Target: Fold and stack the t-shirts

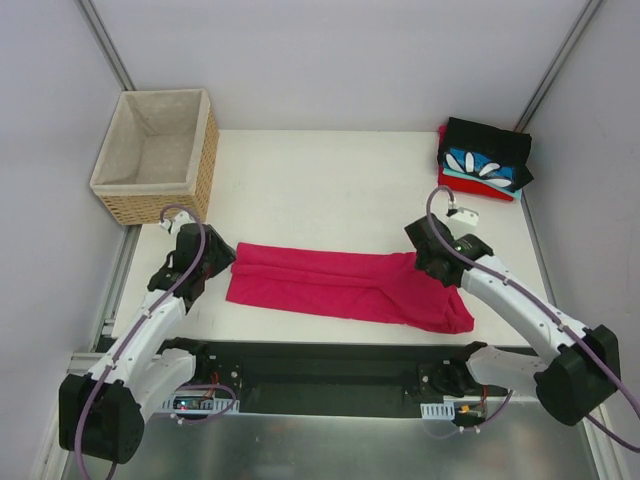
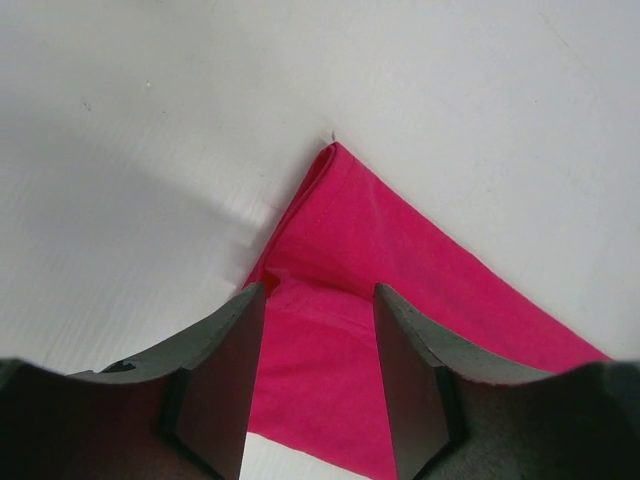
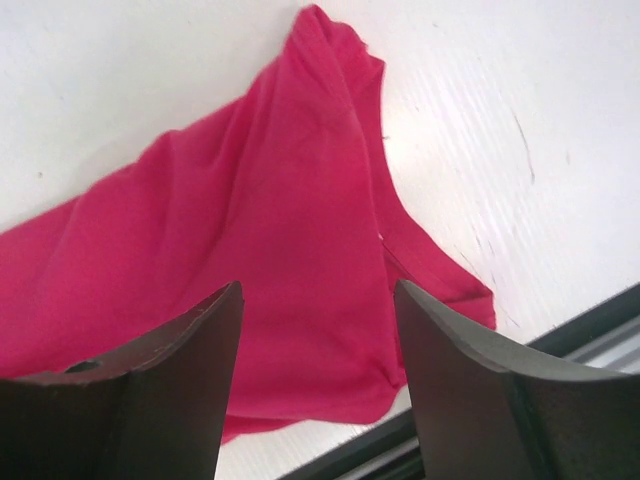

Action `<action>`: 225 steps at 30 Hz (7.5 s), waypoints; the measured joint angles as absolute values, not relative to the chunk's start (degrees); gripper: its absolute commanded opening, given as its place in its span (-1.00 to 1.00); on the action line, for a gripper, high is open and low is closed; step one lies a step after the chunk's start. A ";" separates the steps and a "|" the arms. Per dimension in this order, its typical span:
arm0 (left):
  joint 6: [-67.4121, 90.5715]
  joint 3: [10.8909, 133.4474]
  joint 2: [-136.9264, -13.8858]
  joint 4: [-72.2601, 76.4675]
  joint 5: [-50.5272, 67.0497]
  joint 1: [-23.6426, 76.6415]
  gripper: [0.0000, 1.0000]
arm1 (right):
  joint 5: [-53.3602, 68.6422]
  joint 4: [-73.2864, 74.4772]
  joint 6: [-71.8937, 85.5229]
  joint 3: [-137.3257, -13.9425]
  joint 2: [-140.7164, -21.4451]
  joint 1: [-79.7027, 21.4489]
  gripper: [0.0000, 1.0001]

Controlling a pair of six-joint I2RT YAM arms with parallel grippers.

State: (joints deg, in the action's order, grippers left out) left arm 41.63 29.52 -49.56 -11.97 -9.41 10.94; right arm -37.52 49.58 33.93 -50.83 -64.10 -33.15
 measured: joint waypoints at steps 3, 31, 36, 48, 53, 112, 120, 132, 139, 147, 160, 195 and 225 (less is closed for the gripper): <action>42.00 30.22 -52.62 -12.29 -9.50 11.05 -0.08 | -37.23 45.87 32.40 -51.48 -67.83 -32.77 0.28; 41.30 41.39 -80.79 4.91 -4.36 13.17 -0.11 | -34.85 35.18 26.85 -57.04 -88.58 -18.11 0.19; 41.34 41.21 -80.79 5.41 -3.62 13.17 -0.12 | -34.20 35.09 26.63 -57.23 -91.18 -16.34 0.18; 43.09 37.06 -80.79 8.16 4.97 13.19 -0.13 | -33.98 35.09 26.06 -57.23 -91.31 -15.03 0.17; 43.53 34.52 -81.28 9.26 6.33 13.19 -0.12 | -33.98 35.14 25.76 -57.23 -91.26 -14.15 0.17; 45.67 28.16 -70.98 15.31 11.88 9.82 -0.02 | -27.64 45.58 23.94 -63.16 -74.87 -20.60 0.21; 45.69 30.70 -60.60 8.95 14.52 11.66 0.10 | -23.62 41.52 23.29 -50.15 -66.81 -22.55 0.23; 44.82 30.72 -53.67 5.61 20.08 11.64 0.72 | -6.31 17.06 23.07 -28.51 -42.19 -20.21 0.27; 44.58 30.72 -56.03 5.63 23.57 11.64 0.74 | -0.91 9.30 24.95 -23.22 -37.82 -11.27 0.28; 44.58 30.72 -56.14 5.72 23.86 11.64 0.74 | -1.32 9.98 26.83 -19.79 -38.17 -9.39 0.28; 44.58 30.65 -56.73 5.72 23.83 11.64 0.73 | -0.99 1.58 27.86 -16.60 -52.64 -6.02 0.27; 43.64 30.33 -58.00 3.84 21.93 10.76 0.72 | 6.61 9.37 15.22 -94.15 -126.06 -20.99 0.27; 46.54 22.94 -58.61 4.64 19.33 13.85 0.66 | -0.43 16.97 15.62 -63.66 -84.58 -32.23 0.26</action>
State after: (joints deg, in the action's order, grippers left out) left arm 46.54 22.94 -58.61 4.64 19.33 13.85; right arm -0.43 16.97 15.62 -63.66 -84.58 -32.23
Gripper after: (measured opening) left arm 0.833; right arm 0.631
